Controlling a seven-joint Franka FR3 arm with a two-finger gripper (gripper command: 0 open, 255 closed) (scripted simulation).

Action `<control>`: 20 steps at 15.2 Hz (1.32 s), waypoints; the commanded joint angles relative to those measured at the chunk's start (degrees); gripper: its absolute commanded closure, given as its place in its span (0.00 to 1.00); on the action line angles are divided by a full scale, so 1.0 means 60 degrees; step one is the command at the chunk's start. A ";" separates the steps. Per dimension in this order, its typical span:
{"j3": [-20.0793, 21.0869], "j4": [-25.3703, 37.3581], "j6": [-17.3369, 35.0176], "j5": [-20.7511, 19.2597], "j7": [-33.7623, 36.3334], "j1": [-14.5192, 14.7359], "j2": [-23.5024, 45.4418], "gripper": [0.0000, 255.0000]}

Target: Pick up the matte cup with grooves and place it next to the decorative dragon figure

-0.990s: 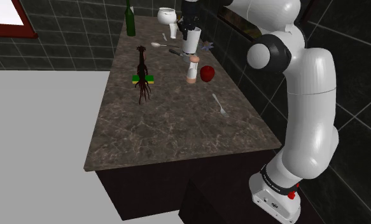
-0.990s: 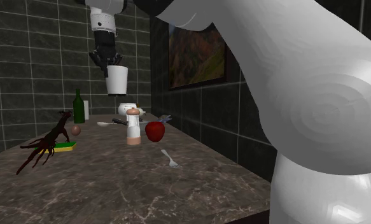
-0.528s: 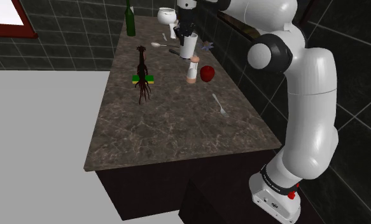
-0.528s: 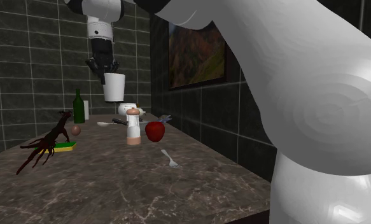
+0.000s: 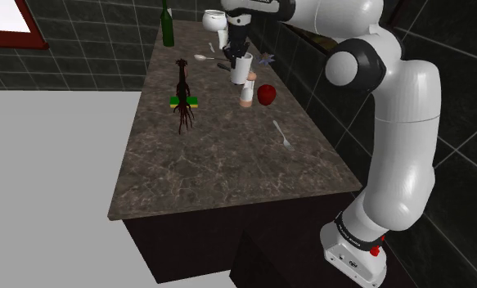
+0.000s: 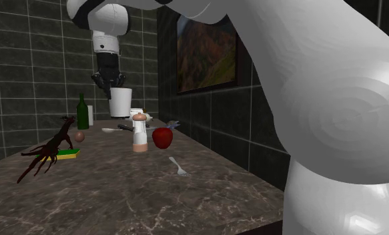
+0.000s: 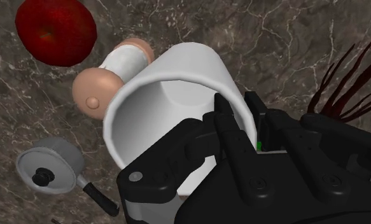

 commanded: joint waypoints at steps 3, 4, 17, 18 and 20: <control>0.0004 -0.0828 0.0635 -0.0024 0.0064 0.0039 -0.0201 1.00; 0.0005 -0.0991 0.0775 -0.0028 0.0073 0.0042 -0.0222 1.00; 0.0011 -0.2652 0.2438 -0.0054 0.0181 0.0065 -0.0216 1.00; 0.0012 -0.2752 0.2556 -0.0055 0.0189 0.0066 -0.0198 1.00; 0.0013 -0.2942 0.2790 -0.0056 0.0204 0.0067 -0.0154 1.00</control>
